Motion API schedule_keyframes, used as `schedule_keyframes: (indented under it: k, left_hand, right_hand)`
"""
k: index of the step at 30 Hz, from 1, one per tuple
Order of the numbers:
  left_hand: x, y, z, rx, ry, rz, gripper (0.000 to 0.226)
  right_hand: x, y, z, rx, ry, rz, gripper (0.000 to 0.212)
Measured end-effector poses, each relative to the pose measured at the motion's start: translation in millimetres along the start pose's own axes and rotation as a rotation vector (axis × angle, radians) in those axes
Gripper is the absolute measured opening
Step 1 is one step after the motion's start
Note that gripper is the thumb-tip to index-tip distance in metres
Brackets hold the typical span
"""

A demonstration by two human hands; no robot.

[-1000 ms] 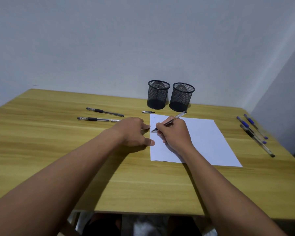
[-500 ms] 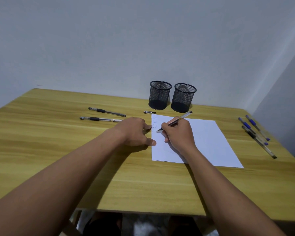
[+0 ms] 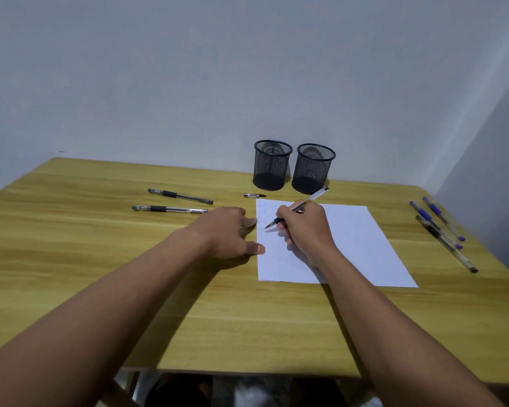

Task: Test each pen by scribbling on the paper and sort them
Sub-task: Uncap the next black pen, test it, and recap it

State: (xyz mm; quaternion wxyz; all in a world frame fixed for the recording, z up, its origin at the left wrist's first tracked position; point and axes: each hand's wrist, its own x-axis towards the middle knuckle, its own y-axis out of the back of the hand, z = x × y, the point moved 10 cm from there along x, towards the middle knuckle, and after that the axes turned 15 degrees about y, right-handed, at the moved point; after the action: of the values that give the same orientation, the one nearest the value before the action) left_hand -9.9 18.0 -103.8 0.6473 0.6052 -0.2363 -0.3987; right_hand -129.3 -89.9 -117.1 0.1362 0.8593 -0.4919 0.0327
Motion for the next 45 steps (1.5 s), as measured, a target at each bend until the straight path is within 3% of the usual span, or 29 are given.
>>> schedule_keyframes:
  k: [3, 7, 10, 17, 21, 26, 35, 39, 45]
  left_hand:
    - [5.9, 1.7, -6.7, -0.078, 0.037, -0.036, 0.082]
    - [26.7, 35.7, -17.0, -0.277, 0.096, 0.104, 0.046]
    - [50.2, 52.1, -13.6, -0.24, 0.099, 0.227, 0.042]
    - [89.7, 44.3, 2.2, -0.053, 0.066, 0.338, 0.025]
    - [74.0, 64.0, 4.1, -0.216, 0.018, 0.44, 0.02]
    - [34.9, 82.0, 22.7, -0.473, -0.113, 0.382, 0.018]
    - [-18.0, 99.3, 39.2, -0.791, -0.215, 0.264, 0.013]
    - [-27.6, 105.6, 41.9, -0.896, -0.226, 0.238, 0.011]
    - [-45.8, 114.9, 57.7, -0.997, -0.283, 0.157, 0.011]
  right_hand:
    - [-0.8, 1.5, -3.9, 0.085, -0.026, 0.005, 0.016]
    - [3.9, 11.6, -18.6, 0.148, 0.016, 0.021, 0.013]
    - [10.8, 21.1, -28.6, 0.126, 0.072, 0.024, 0.012]
    - [18.7, 38.5, -25.0, 0.184, 0.061, 0.06, 0.014]
    - [18.5, 46.6, -21.7, 0.151, 0.071, 0.084, 0.012]
    - [15.3, 48.4, -39.1, 0.311, 0.116, 0.109, 0.006]
    - [-9.7, 60.1, -81.6, 0.358, 0.178, 0.033, 0.009]
    - [-16.3, 84.2, -94.3, 0.451, 0.191, 0.135, 0.008]
    - [-25.2, 84.0, -108.4, 0.391, 0.212, 0.029, 0.012]
